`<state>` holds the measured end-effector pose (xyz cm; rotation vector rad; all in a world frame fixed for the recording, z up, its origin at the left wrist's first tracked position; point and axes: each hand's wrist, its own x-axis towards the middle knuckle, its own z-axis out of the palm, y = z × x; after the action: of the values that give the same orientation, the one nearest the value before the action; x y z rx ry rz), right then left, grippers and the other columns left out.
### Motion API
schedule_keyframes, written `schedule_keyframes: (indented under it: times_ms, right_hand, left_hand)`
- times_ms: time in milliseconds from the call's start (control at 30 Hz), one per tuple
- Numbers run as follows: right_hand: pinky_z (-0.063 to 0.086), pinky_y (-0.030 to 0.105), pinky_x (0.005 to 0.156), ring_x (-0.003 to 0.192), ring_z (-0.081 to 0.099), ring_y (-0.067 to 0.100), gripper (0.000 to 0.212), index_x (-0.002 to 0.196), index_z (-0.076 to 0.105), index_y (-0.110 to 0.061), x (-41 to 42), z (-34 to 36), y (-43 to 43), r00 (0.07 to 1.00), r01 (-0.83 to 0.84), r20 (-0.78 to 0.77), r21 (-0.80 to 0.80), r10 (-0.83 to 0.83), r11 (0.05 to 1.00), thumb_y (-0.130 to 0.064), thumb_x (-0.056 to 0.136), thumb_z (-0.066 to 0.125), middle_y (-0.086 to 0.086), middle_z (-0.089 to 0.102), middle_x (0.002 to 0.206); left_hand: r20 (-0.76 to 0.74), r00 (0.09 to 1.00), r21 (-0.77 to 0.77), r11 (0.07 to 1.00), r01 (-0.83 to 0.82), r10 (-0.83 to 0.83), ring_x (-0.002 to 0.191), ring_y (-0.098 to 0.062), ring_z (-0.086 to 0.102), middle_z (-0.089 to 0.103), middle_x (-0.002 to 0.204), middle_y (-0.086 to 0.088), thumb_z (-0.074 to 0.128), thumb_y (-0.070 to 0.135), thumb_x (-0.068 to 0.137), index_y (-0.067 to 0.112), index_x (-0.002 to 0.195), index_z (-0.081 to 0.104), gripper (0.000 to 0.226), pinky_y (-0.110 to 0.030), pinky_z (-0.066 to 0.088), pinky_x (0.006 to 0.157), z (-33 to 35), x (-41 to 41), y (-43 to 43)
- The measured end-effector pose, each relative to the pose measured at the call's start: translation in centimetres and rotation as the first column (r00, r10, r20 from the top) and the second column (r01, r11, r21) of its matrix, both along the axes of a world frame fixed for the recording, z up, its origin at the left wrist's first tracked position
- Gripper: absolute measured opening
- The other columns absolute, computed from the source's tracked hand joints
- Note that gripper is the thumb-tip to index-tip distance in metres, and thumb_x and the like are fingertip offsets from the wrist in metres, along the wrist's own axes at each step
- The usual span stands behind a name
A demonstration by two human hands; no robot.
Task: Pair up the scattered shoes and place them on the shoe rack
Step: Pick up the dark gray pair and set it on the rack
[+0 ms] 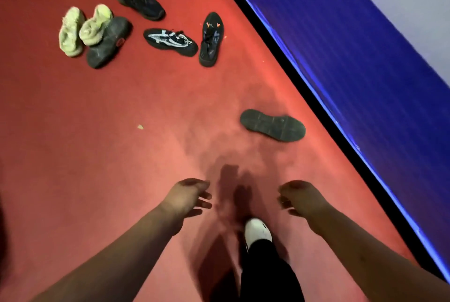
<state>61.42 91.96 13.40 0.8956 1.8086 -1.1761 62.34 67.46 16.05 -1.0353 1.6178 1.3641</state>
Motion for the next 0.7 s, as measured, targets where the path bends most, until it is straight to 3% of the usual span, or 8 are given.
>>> schedule_keyframes:
  times_ms: [167,267,400,500,700]
  right_hand:
    - [0.044,0.029,0.066,0.069,0.062,0.025,0.014,0.084,0.059,-0.009,-8.3,-1.5,-3.4,0.999,0.021,0.028,0.009,-0.022,1.0,-0.022,0.091,0.059,0.011,0.065,0.078]
    - [0.043,0.028,0.064,0.07,0.06,0.026,0.015,0.082,0.058,-0.01,-11.6,-2.8,-6.0,0.998,0.04,0.041,0.001,-0.04,0.999,-0.022,0.091,0.059,0.012,0.065,0.079]
    - [0.039,0.025,0.057,0.068,0.06,0.026,0.017,0.08,0.058,-0.008,-15.1,-5.8,-9.4,0.988,0.141,0.062,0.006,-0.141,0.99,-0.02,0.092,0.058,0.014,0.064,0.079]
    - [0.036,0.023,0.052,0.063,0.06,0.023,0.021,0.075,0.056,-0.008,-16.6,-7.6,-11.0,0.97,0.231,0.063,0.069,-0.235,0.971,-0.019,0.093,0.056,0.013,0.065,0.078]
    - [0.036,0.024,0.052,0.062,0.059,0.021,0.015,0.081,0.056,-0.009,-18.7,-9.4,-15.1,0.887,0.456,0.043,0.086,-0.461,0.886,-0.019,0.093,0.057,0.013,0.064,0.079]
  left_hand:
    - [-0.015,1.0,0.007,1.0,-0.008,0.008,0.068,-0.021,0.063,0.065,0.085,-0.006,0.053,0.023,0.093,0.016,0.095,0.059,0.01,-0.025,0.042,0.063,-2.0,-8.3,-4.2]
    - [0.006,0.999,0.015,0.999,0.046,-0.046,0.066,-0.019,0.062,0.064,0.086,-0.005,0.052,0.022,0.094,0.017,0.093,0.059,0.008,-0.024,0.04,0.061,-3.1,-12.3,-6.4]
    - [0.031,0.988,0.001,0.988,0.155,-0.154,0.07,-0.022,0.06,0.063,0.085,-0.008,0.053,0.023,0.093,0.019,0.087,0.058,0.009,-0.024,0.038,0.061,-6.8,-18.8,-10.1]
    - [0.023,0.969,0.001,0.969,0.246,-0.246,0.06,-0.02,0.055,0.061,0.075,-0.007,0.053,0.019,0.093,0.019,0.085,0.058,0.01,-0.023,0.037,0.056,-9.3,-22.7,-12.4]
    - [0.037,0.916,0.018,0.917,0.398,-0.398,0.049,-0.014,0.058,0.064,0.077,-0.015,0.058,0.015,0.091,0.013,0.087,0.06,0.005,-0.017,0.041,0.042,-11.0,-25.9,-16.8]
